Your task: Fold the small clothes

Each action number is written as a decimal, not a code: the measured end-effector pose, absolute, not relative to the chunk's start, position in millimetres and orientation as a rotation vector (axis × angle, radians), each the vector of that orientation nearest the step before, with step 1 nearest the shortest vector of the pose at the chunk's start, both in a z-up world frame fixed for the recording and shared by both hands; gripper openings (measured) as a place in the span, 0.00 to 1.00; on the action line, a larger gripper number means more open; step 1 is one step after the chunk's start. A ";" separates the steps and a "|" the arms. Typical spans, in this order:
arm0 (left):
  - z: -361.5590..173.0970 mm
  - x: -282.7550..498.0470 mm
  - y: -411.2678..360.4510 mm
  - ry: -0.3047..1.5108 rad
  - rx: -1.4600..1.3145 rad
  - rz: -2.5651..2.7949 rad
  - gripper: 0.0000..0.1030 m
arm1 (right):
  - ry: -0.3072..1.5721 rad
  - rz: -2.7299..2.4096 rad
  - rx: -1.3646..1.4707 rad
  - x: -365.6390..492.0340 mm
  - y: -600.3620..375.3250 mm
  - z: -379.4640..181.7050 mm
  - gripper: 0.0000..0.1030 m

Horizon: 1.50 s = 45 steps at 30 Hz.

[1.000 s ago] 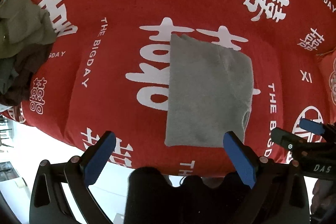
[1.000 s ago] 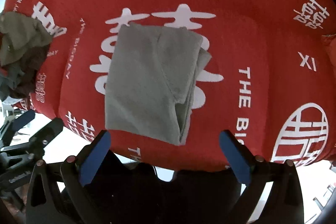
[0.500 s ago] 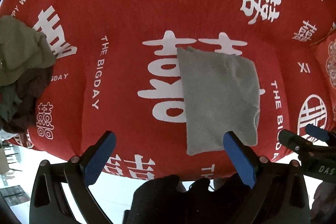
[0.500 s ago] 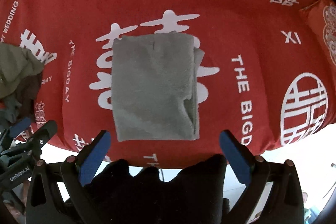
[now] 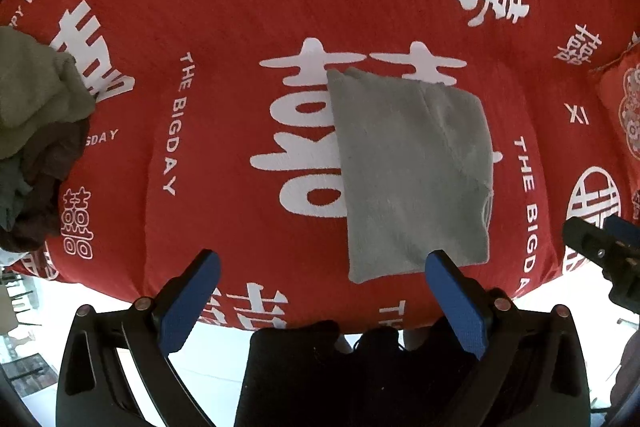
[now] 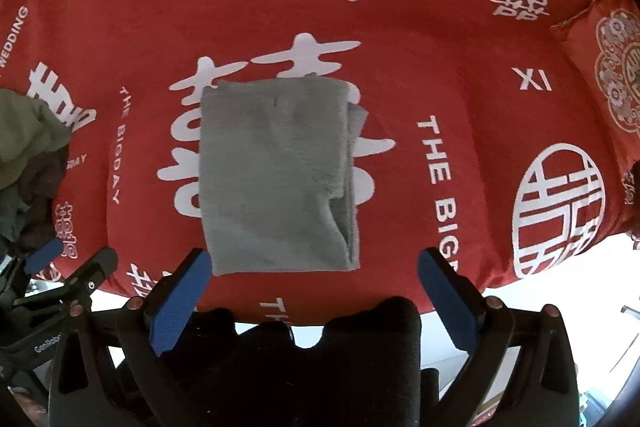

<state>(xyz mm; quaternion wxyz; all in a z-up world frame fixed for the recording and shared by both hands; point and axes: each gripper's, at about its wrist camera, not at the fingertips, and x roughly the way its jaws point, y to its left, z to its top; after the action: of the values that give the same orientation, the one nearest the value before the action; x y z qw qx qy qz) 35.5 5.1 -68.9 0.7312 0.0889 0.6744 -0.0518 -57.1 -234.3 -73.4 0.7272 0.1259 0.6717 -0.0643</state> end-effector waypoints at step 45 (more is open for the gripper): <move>-66.1 35.6 10.8 1.469 0.172 -0.053 0.99 | 1.481 -0.115 0.242 -47.0 -225.0 -69.1 1.00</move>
<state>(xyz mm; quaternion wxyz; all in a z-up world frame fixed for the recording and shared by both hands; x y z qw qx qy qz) 35.6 10.8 -66.1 0.7384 0.0785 0.6694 -0.0244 -47.1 -225.0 -69.1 0.7301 0.1100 0.6725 -0.0520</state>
